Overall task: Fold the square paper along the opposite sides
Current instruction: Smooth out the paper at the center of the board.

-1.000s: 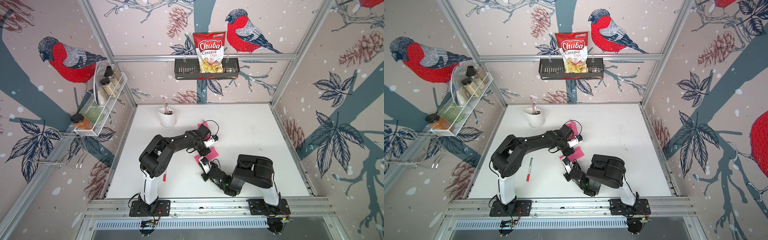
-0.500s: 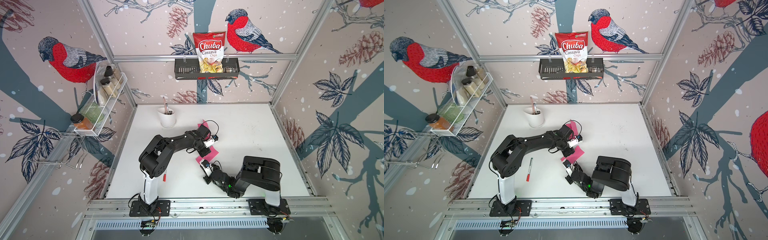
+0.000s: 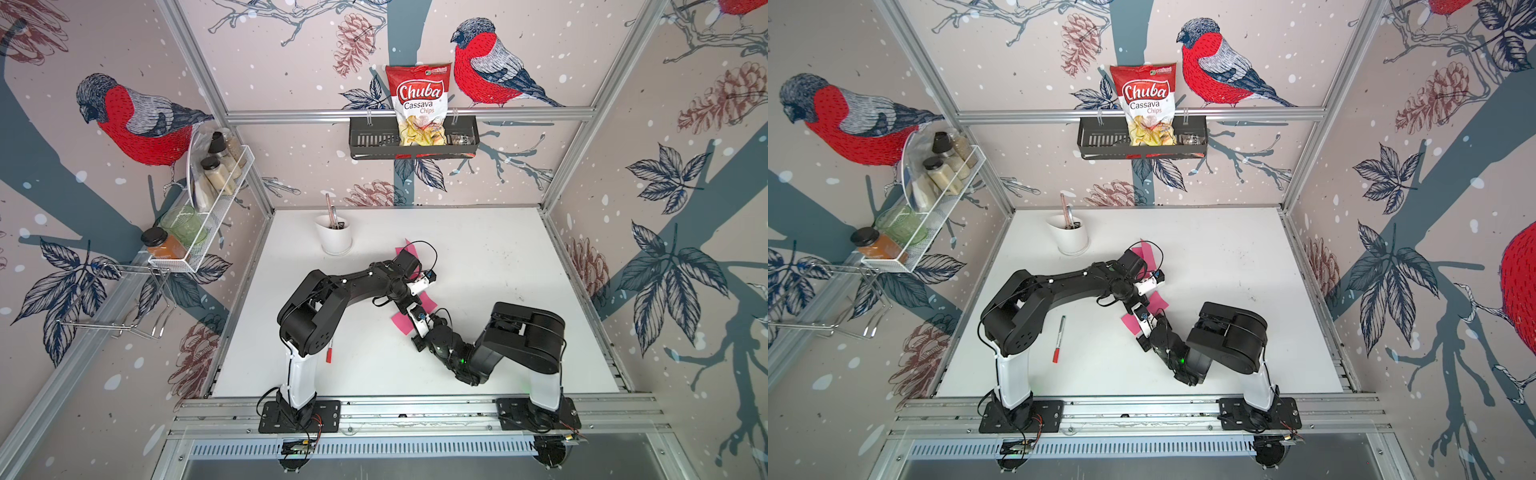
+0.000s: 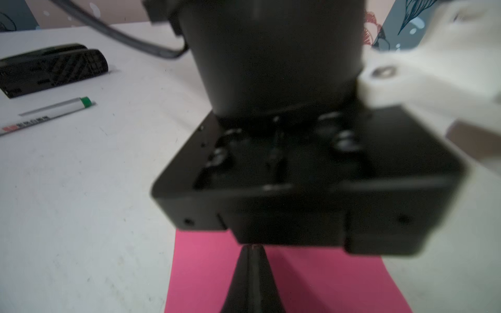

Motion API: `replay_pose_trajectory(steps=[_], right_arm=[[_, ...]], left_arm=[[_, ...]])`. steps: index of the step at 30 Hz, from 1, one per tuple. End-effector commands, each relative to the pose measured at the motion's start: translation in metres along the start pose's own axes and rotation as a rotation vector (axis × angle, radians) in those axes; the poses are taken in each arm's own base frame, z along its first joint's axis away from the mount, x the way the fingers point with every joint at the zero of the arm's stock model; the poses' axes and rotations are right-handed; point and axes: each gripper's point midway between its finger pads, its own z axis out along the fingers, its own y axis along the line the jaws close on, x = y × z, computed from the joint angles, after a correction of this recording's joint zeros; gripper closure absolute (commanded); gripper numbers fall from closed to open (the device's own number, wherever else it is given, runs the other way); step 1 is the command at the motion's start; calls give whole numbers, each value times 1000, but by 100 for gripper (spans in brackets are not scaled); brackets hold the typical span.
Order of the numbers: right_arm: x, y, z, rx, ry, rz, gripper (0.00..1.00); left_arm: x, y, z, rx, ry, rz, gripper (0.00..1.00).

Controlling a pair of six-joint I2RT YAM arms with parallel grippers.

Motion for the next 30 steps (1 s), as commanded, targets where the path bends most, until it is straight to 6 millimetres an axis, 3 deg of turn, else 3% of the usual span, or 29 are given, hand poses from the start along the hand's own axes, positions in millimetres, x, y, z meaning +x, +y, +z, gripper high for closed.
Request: replay_pose_trajectory(steps=[1, 10, 18, 22, 26, 30], right_arm=[[9, 0, 5, 0, 9, 28, 100], [42, -21, -5, 107, 126, 45, 100], [56, -40, -13, 154, 220, 75, 100], [45, -44, -17, 142, 185, 103, 100], [15, -45, -23, 112, 88, 147, 100], [-11, -67, -28, 120, 2, 203, 100]], left_arm=[[46, -3, 7, 1, 180, -48, 100], [47, -3, 7, -1, 181, -44, 100], [47, -3, 6, -2, 179, -41, 100], [48, -3, 5, -3, 177, -39, 100], [47, -3, 5, -2, 177, -38, 100], [46, -6, 4, 3, 172, -33, 100]])
